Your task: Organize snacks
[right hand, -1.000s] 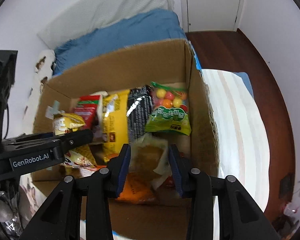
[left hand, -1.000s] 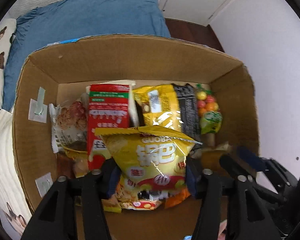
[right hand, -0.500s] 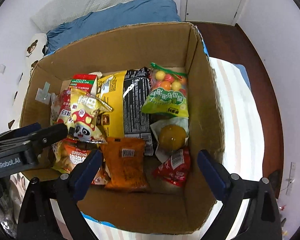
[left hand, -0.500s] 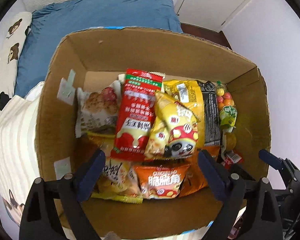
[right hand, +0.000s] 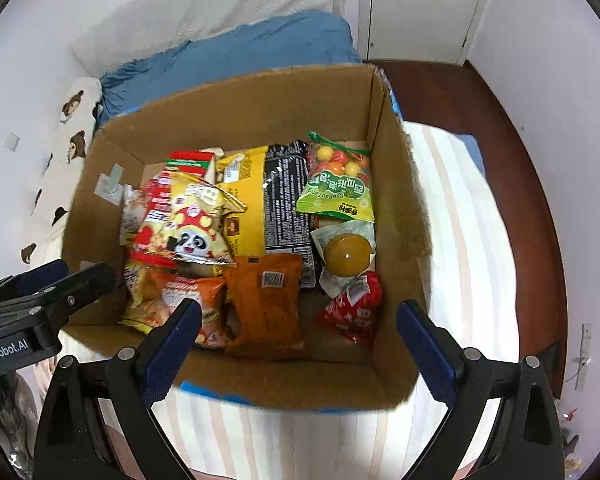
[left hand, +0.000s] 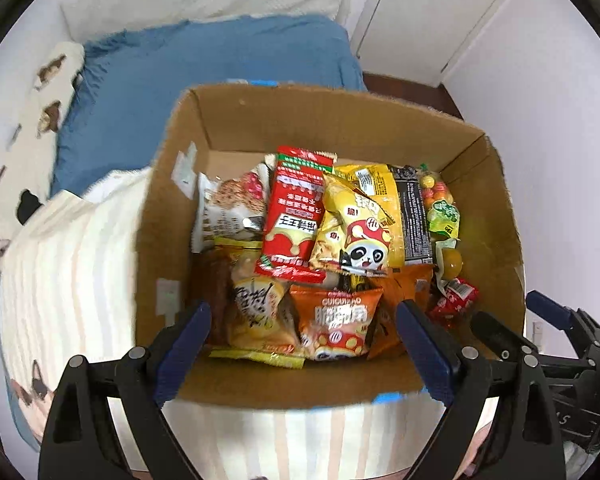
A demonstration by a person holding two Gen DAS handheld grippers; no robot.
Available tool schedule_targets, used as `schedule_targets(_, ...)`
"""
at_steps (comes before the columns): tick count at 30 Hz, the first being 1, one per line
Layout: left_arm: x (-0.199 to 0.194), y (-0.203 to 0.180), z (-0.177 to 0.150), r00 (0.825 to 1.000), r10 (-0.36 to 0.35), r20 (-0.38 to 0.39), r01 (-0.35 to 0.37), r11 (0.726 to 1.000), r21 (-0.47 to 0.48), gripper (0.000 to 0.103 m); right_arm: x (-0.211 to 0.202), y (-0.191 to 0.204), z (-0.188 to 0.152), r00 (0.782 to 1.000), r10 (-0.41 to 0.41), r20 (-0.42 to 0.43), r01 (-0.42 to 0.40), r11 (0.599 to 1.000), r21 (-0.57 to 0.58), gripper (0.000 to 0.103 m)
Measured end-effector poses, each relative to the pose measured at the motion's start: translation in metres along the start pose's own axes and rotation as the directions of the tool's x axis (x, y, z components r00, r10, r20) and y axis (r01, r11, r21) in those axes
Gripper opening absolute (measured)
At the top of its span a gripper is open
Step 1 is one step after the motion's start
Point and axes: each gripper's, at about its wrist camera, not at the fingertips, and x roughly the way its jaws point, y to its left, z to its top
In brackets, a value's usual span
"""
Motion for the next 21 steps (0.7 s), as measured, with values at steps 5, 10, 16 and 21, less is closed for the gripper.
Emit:
schedule_targets(5, -0.042, -0.007, -0.033, 0.991, 0.046, 0.129, -0.049, 0.999, 0.023, 0.094, -0.039, 0.009, -0.029, 0.996, -0.007, 0.093, 0.009, 1.0, -0.023, 0.1)
schedule_targets(10, -0.077, -0.006, -0.067, 0.978, 0.042, 0.203, -0.047, 0.999, 0.018, 0.094, -0.083, 0.015, -0.062, 0.981, -0.016, 0.192, 0.022, 0.999, -0.028, 0.102)
schedule_targets(16, -0.118, -0.008, -0.119, 0.961, 0.042, 0.274, -0.048, 0.999, 0.016, 0.094, -0.135, 0.019, -0.106, 0.96, 0.01, 0.281, 0.0, 0.999, -0.036, 0.102)
schedule_targets(21, -0.15, -0.008, -0.16, 0.941, 0.061, 0.331, -0.067, 0.998, 0.006, 0.094, -0.173, 0.02, -0.147, 0.94, 0.023, 0.341, -0.011, 0.999, -0.038, 0.102)
